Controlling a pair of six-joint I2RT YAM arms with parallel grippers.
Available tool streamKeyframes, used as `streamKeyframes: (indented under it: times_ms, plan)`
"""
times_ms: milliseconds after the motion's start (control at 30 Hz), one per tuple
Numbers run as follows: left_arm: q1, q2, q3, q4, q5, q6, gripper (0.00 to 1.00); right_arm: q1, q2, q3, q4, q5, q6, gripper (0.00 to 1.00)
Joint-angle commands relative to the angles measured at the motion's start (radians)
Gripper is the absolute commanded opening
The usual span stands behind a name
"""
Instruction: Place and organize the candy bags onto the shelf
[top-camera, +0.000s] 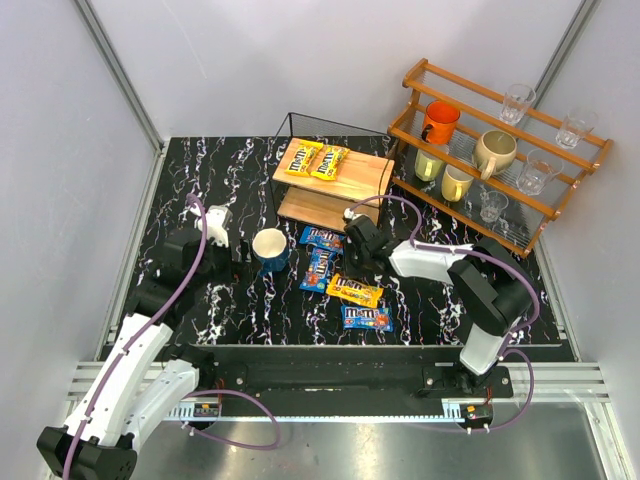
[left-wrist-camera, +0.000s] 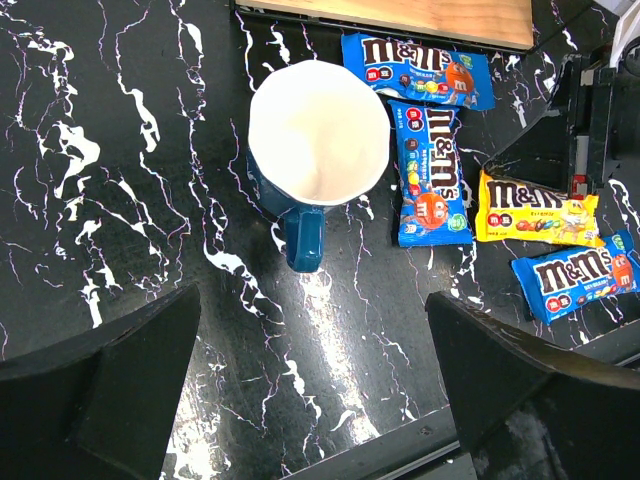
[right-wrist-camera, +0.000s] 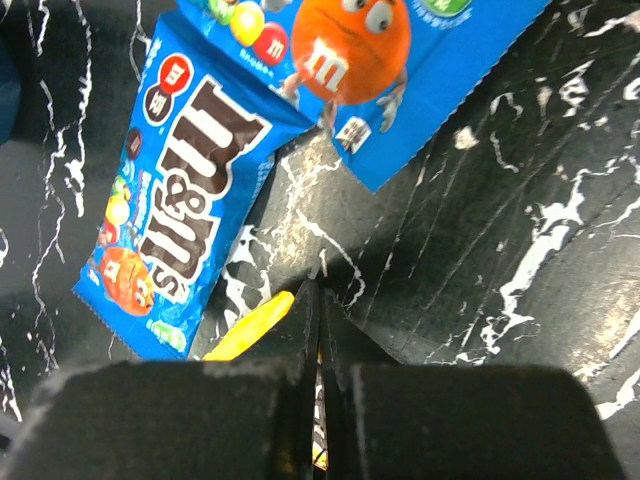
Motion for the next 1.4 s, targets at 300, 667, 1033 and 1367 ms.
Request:
streamKeyframes:
  times_ms: [300,667,1033,1367]
  plan:
    - [-0.007,-0.003,0.012,0.028,-0.016,-0.007,0.99,0.002,-0.050,-0.118,-0.063,-0.116,-0.062,0.00]
    - [-0.010,-0.008,0.011,0.028,-0.017,-0.007,0.99,0.008,-0.073,-0.126,-0.049,-0.222,-0.134,0.00]
    - [-0.013,-0.009,0.012,0.030,-0.017,-0.007,0.99,0.034,-0.079,-0.111,-0.049,-0.314,-0.197,0.00]
    - [-0.015,-0.011,0.012,0.028,-0.019,-0.007,0.99,0.053,-0.194,-0.129,0.002,-0.292,-0.154,0.05]
